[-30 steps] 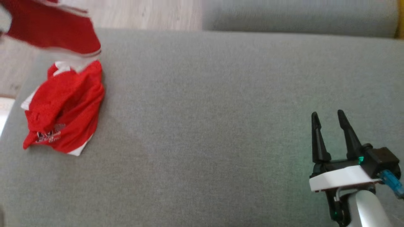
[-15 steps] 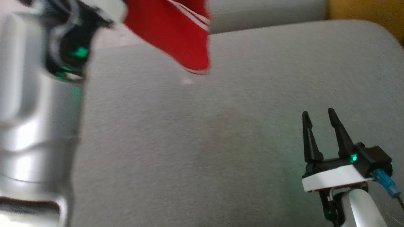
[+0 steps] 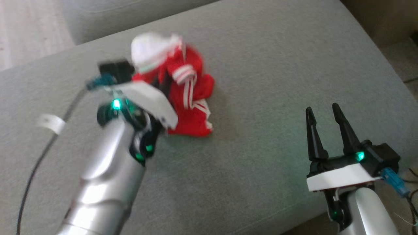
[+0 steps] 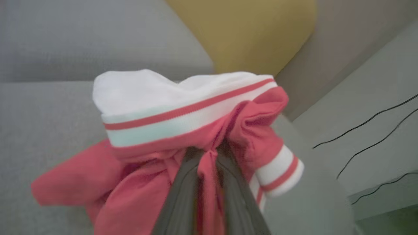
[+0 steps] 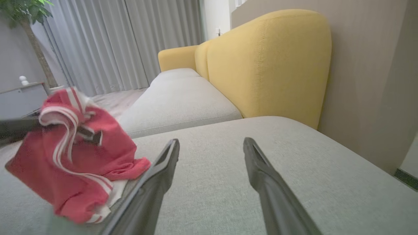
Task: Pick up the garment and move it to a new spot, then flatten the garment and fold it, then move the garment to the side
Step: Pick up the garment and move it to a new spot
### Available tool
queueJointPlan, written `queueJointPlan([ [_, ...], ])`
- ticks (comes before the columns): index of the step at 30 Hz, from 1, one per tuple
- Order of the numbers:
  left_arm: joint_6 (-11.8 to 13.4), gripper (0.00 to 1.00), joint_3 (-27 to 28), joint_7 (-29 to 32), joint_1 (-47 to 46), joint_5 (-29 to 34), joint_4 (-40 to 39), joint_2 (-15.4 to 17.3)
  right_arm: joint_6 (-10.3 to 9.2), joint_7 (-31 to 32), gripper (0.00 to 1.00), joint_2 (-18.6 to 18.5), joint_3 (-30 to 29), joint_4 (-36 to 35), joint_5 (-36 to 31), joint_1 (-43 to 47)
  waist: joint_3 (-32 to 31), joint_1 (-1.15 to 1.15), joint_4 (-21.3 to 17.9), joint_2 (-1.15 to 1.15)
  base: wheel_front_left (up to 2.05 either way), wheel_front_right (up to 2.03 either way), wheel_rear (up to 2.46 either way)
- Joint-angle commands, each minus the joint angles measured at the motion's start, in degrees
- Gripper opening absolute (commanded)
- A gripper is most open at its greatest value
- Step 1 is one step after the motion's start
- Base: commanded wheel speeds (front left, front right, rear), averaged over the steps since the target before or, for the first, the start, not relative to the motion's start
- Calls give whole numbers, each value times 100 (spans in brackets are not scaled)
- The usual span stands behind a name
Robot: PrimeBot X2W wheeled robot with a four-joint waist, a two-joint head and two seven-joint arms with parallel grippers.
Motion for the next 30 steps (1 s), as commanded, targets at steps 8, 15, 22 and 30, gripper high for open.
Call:
queueJointPlan([
  [8,33,100,-102,-665,-115,379,594,91,-4,-48,100,-31,-26,-127,-100,-97,-203,-1,314,0,0,0,0],
  [15,-61,100,82,-1864,396,547,-70,359,-4,123,100,-31,-178,-240,-231,111,-561,-1,1071,0,0,0,0],
  [22,301,100,384,-2855,1640,918,-857,1031,-4,346,100,-31,-210,-419,-348,303,-743,-1,1525,0,0,0,0],
  [30,569,100,736,-3123,2852,1187,-1593,1287,-4,568,100,-31,-199,-421,-367,474,-816,-1,1714,0,0,0,0],
])
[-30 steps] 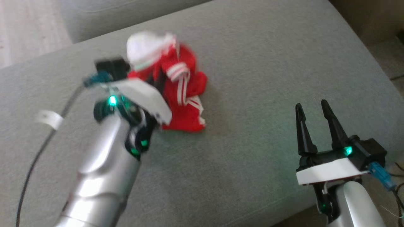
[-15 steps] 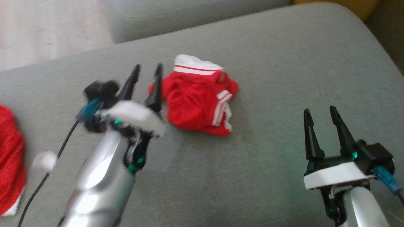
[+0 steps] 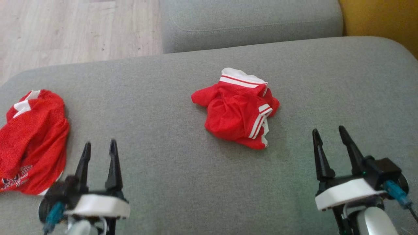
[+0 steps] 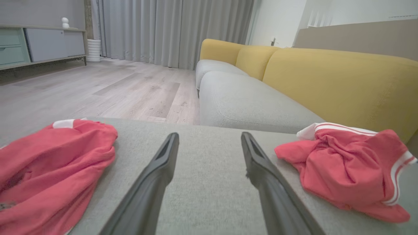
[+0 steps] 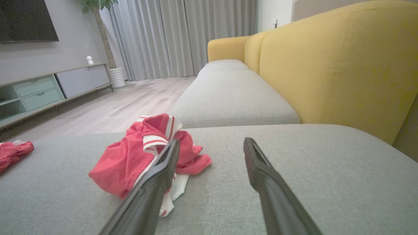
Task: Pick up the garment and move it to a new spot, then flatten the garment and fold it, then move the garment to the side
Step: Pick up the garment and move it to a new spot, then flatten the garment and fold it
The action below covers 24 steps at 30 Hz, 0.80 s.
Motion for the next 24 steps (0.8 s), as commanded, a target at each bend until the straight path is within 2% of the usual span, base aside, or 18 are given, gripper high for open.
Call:
queueJointPlan([
  [1,39,100,300,-57,-70,38,-251,118,-4,35,100,-32,146,-184,-43,-69,-31,1,36,0,0,0,0],
  [7,105,100,518,-68,258,153,-543,87,-4,116,100,-32,186,-204,-6,-3,-26,1,37,0,0,0,0],
  [14,145,100,578,-70,326,193,-516,118,-4,132,100,-32,237,-191,35,2,13,1,-31,0,0,0,0],
  [19,134,100,525,-66,216,214,-549,82,-4,315,100,-32,697,-164,-21,-294,215,1,66,0,0,0,0],
  [24,111,100,460,-61,22,236,-568,35,-4,909,100,-32,1180,533,241,-830,505,1,242,0,0,0,0],
])
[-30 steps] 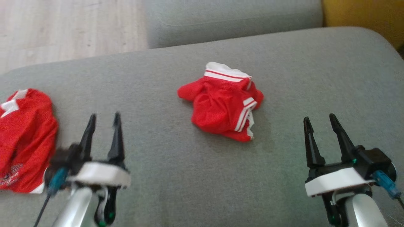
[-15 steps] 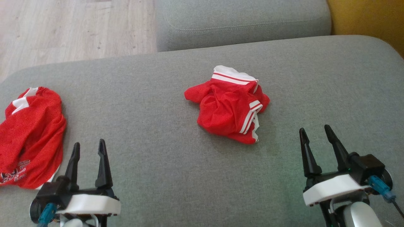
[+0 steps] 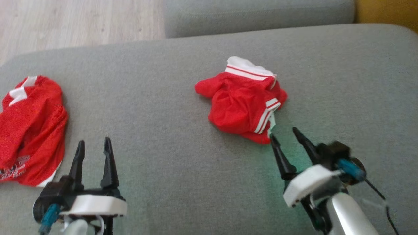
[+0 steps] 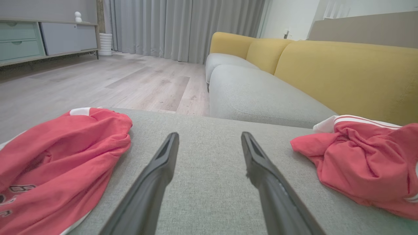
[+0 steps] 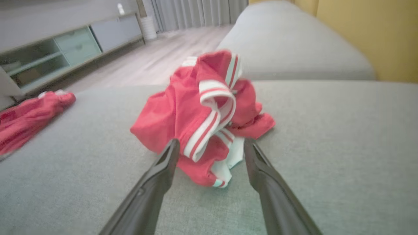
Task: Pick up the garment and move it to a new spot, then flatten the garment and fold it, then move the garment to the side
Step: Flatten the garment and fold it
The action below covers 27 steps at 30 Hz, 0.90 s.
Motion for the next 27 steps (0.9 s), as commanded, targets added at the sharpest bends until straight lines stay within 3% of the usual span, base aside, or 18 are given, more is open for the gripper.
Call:
queueJointPlan([
  [1,-18,100,161,-46,-367,58,-188,58,-4,141,100,-31,194,134,21,-407,169,-1,146,0,0,0,0],
  [10,-108,100,11,-48,-681,121,-116,-34,-4,302,100,-31,568,1815,18,-1351,478,-1,514,0,0,0,0],
  [11,-116,100,3,-48,-698,123,-97,-42,-4,320,68,-31,649,1940,84,-1416,482,-1,532,0,0,0,0],
  [12,-116,100,3,-48,-698,123,-97,-42,-4,320,68,-31,649,1940,84,-1416,482,-1,532,0,0,0,0],
  [13,-123,100,-2,-49,-708,125,-80,-47,-4,283,0,-31,750,2004,148,-1481,481,-1,544,0,0,0,0],
  [16,-124,100,9,-50,-711,124,-31,-58,-4,82,0,-31,944,1861,421,-1590,428,-1,557,0,0,0,0],
  [20,-122,100,71,-52,-651,98,10,-50,-4,-30,0,-31,1331,968,979,-1724,266,-1,478,0,0,0,0],
  [24,-102,100,156,-54,-567,83,-39,-45,-4,347,0,-32,1675,-104,1535,-2143,136,-1,351,0,0,0,0],
  [27,-99,100,192,-55,-557,85,-89,-53,-4,620,0,-33,1800,-470,1863,-2741,134,-1,298,0,0,0,0],
])
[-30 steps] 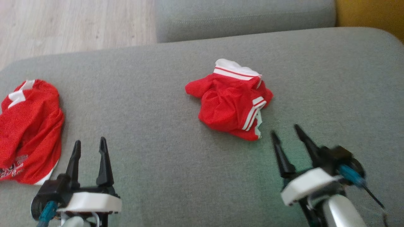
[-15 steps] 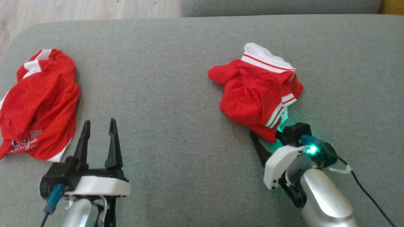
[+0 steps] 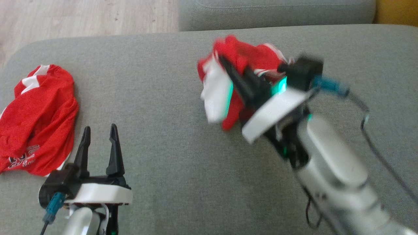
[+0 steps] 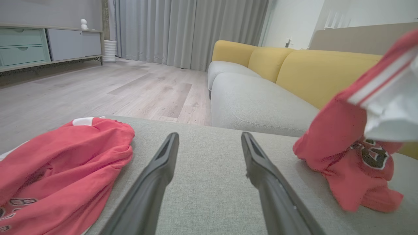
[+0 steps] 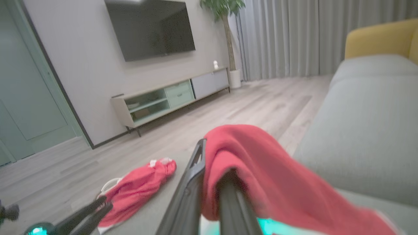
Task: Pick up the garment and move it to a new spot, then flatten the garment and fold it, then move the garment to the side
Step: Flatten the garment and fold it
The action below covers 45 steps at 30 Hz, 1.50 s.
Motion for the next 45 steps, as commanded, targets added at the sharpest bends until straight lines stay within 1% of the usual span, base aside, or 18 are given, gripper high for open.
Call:
queueJointPlan([
  [1,13,100,261,-54,-165,9,-190,66,-4,29,0,53,76,-219,104,-384,9,0,-4,0,0,0,0],
  [2,6,100,257,-54,-181,24,-207,44,-4,9,0,53,124,-163,295,-921,30,0,6,0,0,0,0],
  [3,0,100,251,-54,-189,35,-215,31,-4,-63,0,53,138,-127,494,-1181,41,0,14,0,0,0,0],
  [5,-14,100,240,-55,-207,55,-229,0,-4,-200,0,53,277,-11,659,-1791,72,0,31,0,0,0,0],
  [6,-22,100,233,-55,-219,68,-227,-18,-4,-316,0,53,342,17,870,-2075,81,0,44,0,0,0,0],
  [8,-38,100,222,-55,-248,92,-213,-53,-4,-536,0,54,499,122,1007,-2672,92,0,70,0,0,0,0],
  [10,-63,100,221,-55,-281,108,-199,-97,-4,-834,0,54,520,176,1269,-3138,82,0,95,0,0,0,0],
  [13,-97,100,232,-55,-297,131,-180,-150,-4,-1191,0,12,386,295,1397,-3524,38,0,101,0,0,0,0],
  [15,-121,100,245,-55,-292,146,-172,-171,-4,-1278,0,-152,266,359,1488,-3496,9,0,88,0,0,0,0],
  [18,-144,100,292,-55,-252,166,-184,-173,-4,-1259,0,-591,211,460,1451,-3119,-3,0,7,0,0,0,0],
  [22,-154,100,353,-55,-194,184,-205,-163,-4,-1137,0,-1164,116,749,1486,-2188,35,0,-138,0,0,0,0],
  [25,-173,100,372,-55,-185,201,-215,-157,-4,-991,0,-1449,-46,1123,1531,-1485,86,0,-242,0,0,0,0],
  [27,-176,100,379,-55,-197,215,-216,-159,-4,-940,0,-1538,-194,1298,1587,-1130,111,0,-302,0,0,0,0],
  [32,-180,100,406,-55,-209,239,-208,-156,-4,-784,0,-1619,-500,1409,1633,-651,123,0,-418,0,0,0,0],
  [35,-197,100,412,-55,-207,247,-186,-165,-4,-426,0,-1616,-678,1193,1718,-282,111,0,-475,0,0,0,0],
  [39,-209,100,432,-55,-197,261,-167,-187,-4,352,0,-1633,-1057,449,1944,475,82,0,-519,0,0,0,0],
  [42,-228,100,446,-55,-193,273,-180,-204,-4,989,0,-1646,-1595,-214,1917,1251,105,0,-519,0,0,0,0],
  [45,-259,100,440,-55,-214,289,-178,-238,-4,1611,0,-1444,-2341,-771,1695,2052,159,0,-478,0,0,0,0],
])
